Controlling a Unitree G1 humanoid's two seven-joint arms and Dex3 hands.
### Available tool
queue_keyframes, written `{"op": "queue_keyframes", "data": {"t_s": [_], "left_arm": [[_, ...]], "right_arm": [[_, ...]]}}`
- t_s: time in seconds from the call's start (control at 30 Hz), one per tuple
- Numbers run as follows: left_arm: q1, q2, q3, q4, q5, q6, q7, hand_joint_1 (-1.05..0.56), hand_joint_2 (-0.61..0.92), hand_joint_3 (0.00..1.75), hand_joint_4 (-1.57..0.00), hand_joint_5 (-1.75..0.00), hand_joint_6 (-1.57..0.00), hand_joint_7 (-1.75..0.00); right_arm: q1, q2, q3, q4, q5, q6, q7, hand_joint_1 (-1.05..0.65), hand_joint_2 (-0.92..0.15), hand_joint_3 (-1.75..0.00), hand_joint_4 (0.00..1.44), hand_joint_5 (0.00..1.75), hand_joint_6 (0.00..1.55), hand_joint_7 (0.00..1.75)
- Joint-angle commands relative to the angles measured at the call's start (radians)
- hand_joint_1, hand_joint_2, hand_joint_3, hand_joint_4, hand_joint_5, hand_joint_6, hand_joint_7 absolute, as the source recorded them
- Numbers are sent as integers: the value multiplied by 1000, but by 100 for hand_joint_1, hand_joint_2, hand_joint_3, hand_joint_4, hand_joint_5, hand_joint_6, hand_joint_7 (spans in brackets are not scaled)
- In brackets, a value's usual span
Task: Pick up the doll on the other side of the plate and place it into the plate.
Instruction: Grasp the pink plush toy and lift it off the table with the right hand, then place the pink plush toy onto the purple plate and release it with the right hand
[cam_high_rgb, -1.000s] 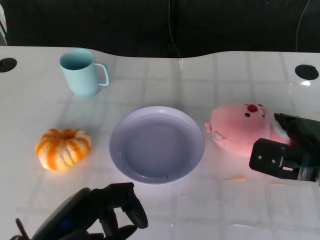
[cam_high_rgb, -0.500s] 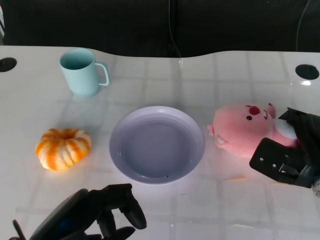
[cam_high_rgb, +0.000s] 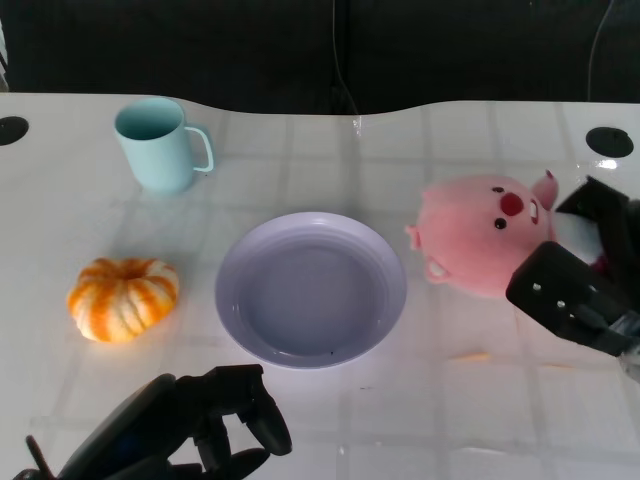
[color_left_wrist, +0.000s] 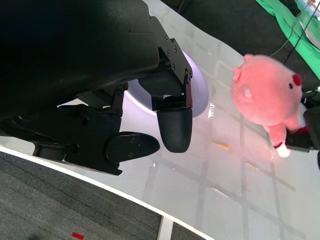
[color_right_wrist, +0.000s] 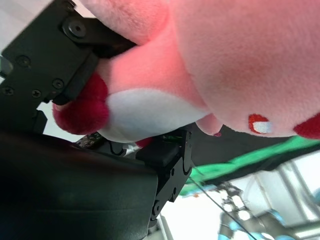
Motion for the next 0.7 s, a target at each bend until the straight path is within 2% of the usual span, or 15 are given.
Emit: {"op": "queue_keyframes", "data": {"t_s": [0.03,0.33,0.7], "left_arm": [[-5,14,5,17,-4,-16,-3,-13,89,51,-62,-164,-61,-126],[-17,15,3,40,3,-19,-4,-13,89,53,-62,-164,-61,-125],[-31,13,-7,71,6,-42,1,-11,89,52,-62,-159,-62,-121]], "right_arm": [[9,0,-24,-67,28,2,37,-21,-36,-135,93,175,81,175],[-8,74,-33,-229,102,55,191,-17,-28,-149,96,175,82,175],[-88,158,19,-326,86,125,327,-13,-34,-139,97,175,80,175]]}}
